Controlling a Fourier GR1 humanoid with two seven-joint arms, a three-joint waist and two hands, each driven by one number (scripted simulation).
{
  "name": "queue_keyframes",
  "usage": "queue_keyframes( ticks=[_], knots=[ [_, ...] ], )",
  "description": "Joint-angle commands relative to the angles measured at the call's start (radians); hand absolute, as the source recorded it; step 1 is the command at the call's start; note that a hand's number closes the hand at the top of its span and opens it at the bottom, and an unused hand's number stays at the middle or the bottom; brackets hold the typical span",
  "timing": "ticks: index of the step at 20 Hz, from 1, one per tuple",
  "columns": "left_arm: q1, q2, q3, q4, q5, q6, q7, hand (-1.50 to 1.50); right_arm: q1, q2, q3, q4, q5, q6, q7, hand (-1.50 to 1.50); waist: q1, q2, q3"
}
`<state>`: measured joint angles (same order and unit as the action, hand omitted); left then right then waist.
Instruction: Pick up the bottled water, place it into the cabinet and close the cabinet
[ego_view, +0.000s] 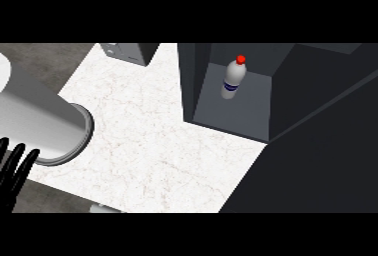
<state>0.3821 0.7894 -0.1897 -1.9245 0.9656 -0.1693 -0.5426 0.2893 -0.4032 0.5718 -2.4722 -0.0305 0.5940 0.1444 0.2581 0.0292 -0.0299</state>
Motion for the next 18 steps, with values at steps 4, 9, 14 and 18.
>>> queue_keyframes(
  ticks=[4, 9, 14, 18],
  knots=[
    [0.0, 0.004, 0.015, 0.007, 0.017, -0.019, -0.002, -1.5, -0.055, 0.082, 0.106, 0.039, -0.036, -0.029, 0.089, 1.5, -0.004, 0.012, 0.0],
    [-0.012, 0.01, 0.026, 0.014, 0.019, -0.035, -0.006, -1.5, -0.04, 0.088, 0.137, 0.091, -0.133, 0.005, 0.079, 1.5, 0.022, 0.037, 0.002],
    [-0.016, 0.025, 0.043, 0.021, 0.027, -0.046, 0.001, -1.5, -0.058, 0.108, 0.108, 0.134, -0.205, 0.002, 0.071, 1.5, 0.037, 0.044, 0.005],
    [-0.017, 0.021, 0.045, 0.03, 0.032, -0.052, -0.003, -1.5, -0.087, 0.137, 0.06, 0.164, -0.24, -0.047, 0.112, 1.5, 0.017, 0.039, 0.004]
  ],
)
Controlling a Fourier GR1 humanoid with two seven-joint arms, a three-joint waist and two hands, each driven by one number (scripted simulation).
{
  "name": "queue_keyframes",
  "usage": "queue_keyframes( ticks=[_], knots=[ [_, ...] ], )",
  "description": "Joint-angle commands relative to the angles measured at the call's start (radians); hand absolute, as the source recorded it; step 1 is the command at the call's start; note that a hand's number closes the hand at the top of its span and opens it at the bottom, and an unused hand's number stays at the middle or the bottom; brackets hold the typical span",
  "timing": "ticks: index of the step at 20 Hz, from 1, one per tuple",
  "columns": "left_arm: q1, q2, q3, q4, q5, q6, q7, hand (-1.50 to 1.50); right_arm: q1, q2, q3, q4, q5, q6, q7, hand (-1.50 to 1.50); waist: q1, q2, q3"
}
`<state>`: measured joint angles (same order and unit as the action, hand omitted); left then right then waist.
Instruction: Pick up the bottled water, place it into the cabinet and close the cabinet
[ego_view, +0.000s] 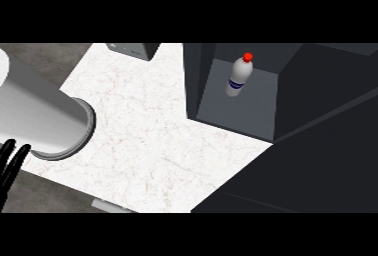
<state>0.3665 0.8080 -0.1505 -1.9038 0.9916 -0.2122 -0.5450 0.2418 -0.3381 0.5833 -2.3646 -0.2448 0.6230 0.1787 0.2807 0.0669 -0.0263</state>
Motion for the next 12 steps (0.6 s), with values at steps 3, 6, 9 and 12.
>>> queue_keyframes(
  ticks=[3, 6, 9, 12],
  knots=[
    [-0.003, -0.005, -0.001, 0.01, 0.015, -0.006, 0.007, -1.5, -0.136, 0.108, 0.013, 0.086, -0.004, -0.105, 0.131, 1.5, -0.022, -0.009, 0.002],
    [0.005, 0.006, 0.004, 0.022, 0.014, -0.022, 0.009, -1.5, -0.243, 0.123, -0.022, 0.142, 0.018, -0.113, 0.195, 1.5, -0.016, -0.018, 0.002],
    [-0.002, 0.003, 0.018, 0.03, 0.023, -0.018, 0.005, -1.5, -0.353, 0.142, -0.044, 0.212, 0.024, -0.12, 0.265, 1.5, -0.021, -0.023, 0.003],
    [0.004, 0.0, 0.017, 0.027, 0.022, -0.017, 0.004, -1.5, -0.46, 0.186, -0.056, 0.3, 0.037, -0.145, 0.328, 1.5, -0.021, -0.03, 0.006]
  ],
)
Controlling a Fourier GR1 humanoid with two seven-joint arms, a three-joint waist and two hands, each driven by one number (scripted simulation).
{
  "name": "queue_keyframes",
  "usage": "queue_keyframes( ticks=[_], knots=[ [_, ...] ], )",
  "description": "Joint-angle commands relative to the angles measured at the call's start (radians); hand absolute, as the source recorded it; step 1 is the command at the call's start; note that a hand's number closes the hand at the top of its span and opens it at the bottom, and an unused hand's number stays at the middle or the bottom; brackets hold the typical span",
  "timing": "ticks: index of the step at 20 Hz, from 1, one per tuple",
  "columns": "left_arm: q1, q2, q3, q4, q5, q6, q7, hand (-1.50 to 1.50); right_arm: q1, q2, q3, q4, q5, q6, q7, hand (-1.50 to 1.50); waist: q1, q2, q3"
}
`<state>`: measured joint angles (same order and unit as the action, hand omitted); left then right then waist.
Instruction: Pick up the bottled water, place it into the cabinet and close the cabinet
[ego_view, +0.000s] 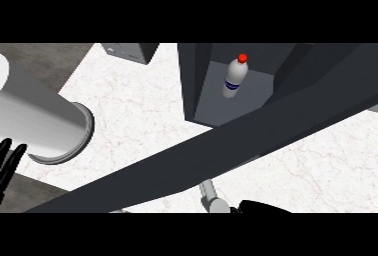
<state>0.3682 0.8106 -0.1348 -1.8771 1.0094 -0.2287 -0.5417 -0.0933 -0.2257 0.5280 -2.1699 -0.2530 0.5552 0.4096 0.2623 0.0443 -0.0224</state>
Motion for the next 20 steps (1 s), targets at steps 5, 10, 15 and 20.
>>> queue_keyframes(
  ticks=[5, 10, 15, 20],
  knots=[
    [0.002, 0.002, 0.02, 0.023, 0.017, -0.017, -0.002, -1.5, -0.276, 0.145, -0.054, 0.258, 0.042, -0.116, 0.168, 1.5, -0.021, -0.005, 0.006],
    [0.016, -0.007, 0.012, 0.037, 0.023, -0.024, 0.003, -1.5, -0.502, 0.222, -0.106, 0.476, 0.027, -0.207, 0.224, 1.5, -0.043, -0.007, 0.013],
    [0.023, -0.023, 0.03, 0.058, 0.02, -0.025, -0.021, -1.5, -0.717, 0.224, -0.188, 0.675, 0.059, -0.349, 0.181, 1.5, -0.049, -0.01, 0.016],
    [0.036, -0.015, 0.05, 0.092, 0.026, -0.063, -0.029, -1.5, -0.855, 0.225, -0.263, 0.875, 0.106, -0.519, 0.092, 1.5, -0.07, -0.006, 0.016]
  ],
)
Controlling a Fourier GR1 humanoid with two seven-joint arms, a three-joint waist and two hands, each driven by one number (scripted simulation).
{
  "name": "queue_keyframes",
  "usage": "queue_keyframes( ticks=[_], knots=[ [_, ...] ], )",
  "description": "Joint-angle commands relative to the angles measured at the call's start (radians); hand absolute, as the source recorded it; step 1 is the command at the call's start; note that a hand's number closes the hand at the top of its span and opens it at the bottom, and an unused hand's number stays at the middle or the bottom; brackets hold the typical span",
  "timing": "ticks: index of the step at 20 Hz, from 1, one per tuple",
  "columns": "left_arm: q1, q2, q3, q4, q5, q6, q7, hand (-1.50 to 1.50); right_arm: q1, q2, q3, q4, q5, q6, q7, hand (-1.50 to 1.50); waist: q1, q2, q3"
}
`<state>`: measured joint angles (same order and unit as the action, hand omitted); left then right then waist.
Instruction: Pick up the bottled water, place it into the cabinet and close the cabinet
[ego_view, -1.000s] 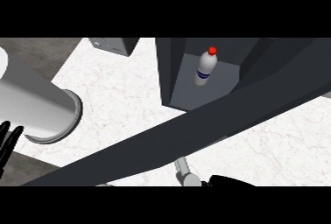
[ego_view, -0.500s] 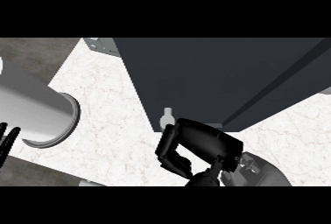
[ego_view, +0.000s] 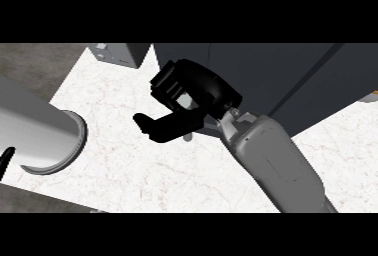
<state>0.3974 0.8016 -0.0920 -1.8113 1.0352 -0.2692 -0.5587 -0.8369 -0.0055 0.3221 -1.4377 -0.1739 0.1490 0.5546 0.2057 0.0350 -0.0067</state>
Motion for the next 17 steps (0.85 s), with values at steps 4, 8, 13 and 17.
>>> queue_keyframes(
  ticks=[4, 8, 13, 17],
  knots=[
    [0.016, 0.001, 0.015, 0.013, 0.011, -0.027, -0.002, -1.5, -0.213, 0.006, -0.087, 0.286, 0.014, -0.193, -0.108, 1.5, -0.019, 0.005, 0.002],
    [0.016, -0.017, 0.016, 0.005, 0.008, -0.018, -0.012, -1.5, -0.244, 0.006, -0.096, 0.339, -0.026, -0.288, -0.135, 1.5, -0.033, 0.002, 0.003],
    [0.031, -0.014, 0.017, -0.01, 0.007, -0.018, -0.006, -1.5, -0.229, 0.006, -0.099, 0.357, -0.103, -0.369, -0.169, -1.5, -0.038, 0.002, 0.005],
    [0.038, -0.017, 0.024, 0.003, 0.008, -0.03, -0.012, -1.5, -0.263, 0.006, -0.068, 0.39, -0.129, -0.406, -0.192, -1.5, -0.028, 0.007, 0.003]
  ],
)
